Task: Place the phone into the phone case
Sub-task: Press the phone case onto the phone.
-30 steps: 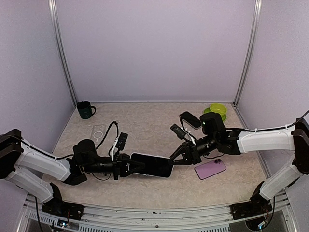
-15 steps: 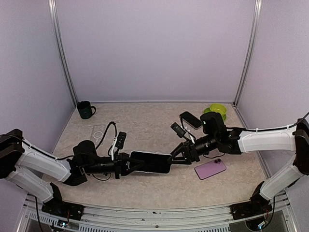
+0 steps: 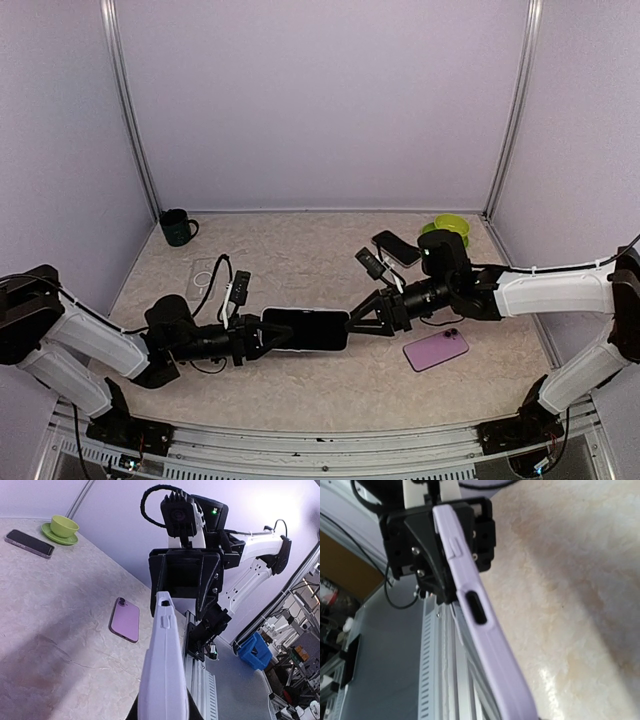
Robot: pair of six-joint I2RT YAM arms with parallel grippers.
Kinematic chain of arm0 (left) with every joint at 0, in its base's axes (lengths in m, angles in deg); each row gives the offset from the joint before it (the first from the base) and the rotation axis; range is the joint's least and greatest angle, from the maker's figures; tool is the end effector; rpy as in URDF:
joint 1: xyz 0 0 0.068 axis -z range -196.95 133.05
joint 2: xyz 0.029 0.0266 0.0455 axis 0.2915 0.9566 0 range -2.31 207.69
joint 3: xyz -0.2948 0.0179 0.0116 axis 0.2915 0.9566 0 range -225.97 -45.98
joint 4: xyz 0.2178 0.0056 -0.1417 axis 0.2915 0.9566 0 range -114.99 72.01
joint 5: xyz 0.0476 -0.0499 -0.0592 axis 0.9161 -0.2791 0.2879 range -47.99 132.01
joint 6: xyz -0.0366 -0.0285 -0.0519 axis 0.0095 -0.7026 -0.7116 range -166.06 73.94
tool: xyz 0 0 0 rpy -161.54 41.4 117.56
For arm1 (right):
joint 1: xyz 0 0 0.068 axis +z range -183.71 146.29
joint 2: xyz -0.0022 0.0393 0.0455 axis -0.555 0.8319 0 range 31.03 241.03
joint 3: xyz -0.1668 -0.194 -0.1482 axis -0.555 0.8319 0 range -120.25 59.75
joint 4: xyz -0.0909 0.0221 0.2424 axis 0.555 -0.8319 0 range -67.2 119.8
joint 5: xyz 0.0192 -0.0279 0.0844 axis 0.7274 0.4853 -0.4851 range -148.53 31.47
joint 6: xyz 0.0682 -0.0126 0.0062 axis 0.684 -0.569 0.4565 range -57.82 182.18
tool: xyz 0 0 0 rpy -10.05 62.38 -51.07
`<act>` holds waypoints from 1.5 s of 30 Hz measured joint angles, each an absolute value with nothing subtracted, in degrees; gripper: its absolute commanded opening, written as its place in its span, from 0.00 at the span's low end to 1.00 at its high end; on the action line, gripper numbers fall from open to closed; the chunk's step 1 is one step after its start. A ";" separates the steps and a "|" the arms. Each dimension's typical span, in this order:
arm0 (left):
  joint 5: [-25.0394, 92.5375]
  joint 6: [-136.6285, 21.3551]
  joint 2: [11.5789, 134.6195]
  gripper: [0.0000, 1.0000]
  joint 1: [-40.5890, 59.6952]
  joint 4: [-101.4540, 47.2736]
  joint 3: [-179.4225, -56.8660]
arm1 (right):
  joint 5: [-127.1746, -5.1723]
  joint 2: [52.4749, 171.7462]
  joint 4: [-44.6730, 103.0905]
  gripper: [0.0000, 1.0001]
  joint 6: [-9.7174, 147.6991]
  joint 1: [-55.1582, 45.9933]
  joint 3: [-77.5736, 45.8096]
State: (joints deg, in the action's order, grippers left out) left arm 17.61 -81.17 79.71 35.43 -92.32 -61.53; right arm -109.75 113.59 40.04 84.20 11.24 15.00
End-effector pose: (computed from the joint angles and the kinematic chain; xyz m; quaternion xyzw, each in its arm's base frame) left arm 0.1389 -0.2184 0.2009 0.2518 0.6555 -0.5886 0.4005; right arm 0.1874 0.2495 0.2463 -0.3728 0.7113 0.5661 0.1858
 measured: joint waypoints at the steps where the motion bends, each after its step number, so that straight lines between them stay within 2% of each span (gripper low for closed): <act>1: 17.52 -82.07 80.45 0.00 35.19 -93.96 -61.24 | -109.58 113.62 41.01 0.45 84.74 11.24 15.28; 11: 16.25 -88.03 87.62 0.00 34.78 -105.23 -60.72 | -105.95 115.45 46.38 0.46 89.75 11.24 16.18; 16: 16.65 -88.32 87.65 0.00 34.78 -106.35 -60.70 | -106.56 117.62 49.68 0.41 92.44 11.24 16.55; 20: 17.26 -88.25 87.56 0.00 34.78 -106.06 -60.70 | -108.22 118.86 51.61 0.30 93.90 11.26 16.60; 27: 18.59 -88.21 86.79 0.00 34.78 -105.72 -60.39 | -111.28 119.28 53.77 0.00 94.78 11.28 16.79; 33: 18.90 -88.69 85.31 0.00 34.73 -104.64 -60.06 | -112.73 119.45 55.02 0.00 93.97 11.28 16.79; 34: 18.94 -88.67 85.15 0.00 34.73 -104.43 -60.06 | -112.73 119.45 55.04 0.05 93.97 11.28 16.79; 36: 19.05 -88.62 84.65 0.00 34.73 -103.75 -60.06 | -112.70 119.47 55.13 0.21 94.01 11.28 16.79; 38: 19.53 -88.06 84.06 0.00 34.89 -103.22 -60.06 | -112.31 119.67 55.45 0.32 94.54 11.35 16.79; 41: 21.06 -87.33 83.47 0.00 34.82 -102.52 -60.06 | -112.40 120.44 55.89 0.37 96.28 11.35 16.84; 45: 22.74 -86.50 83.08 0.00 34.82 -102.59 -59.91 | -112.84 121.97 57.18 0.37 97.66 11.72 16.88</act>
State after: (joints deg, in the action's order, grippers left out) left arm 22.74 -86.50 83.08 34.82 -102.59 -59.91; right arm -112.84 121.97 57.18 97.66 11.72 16.88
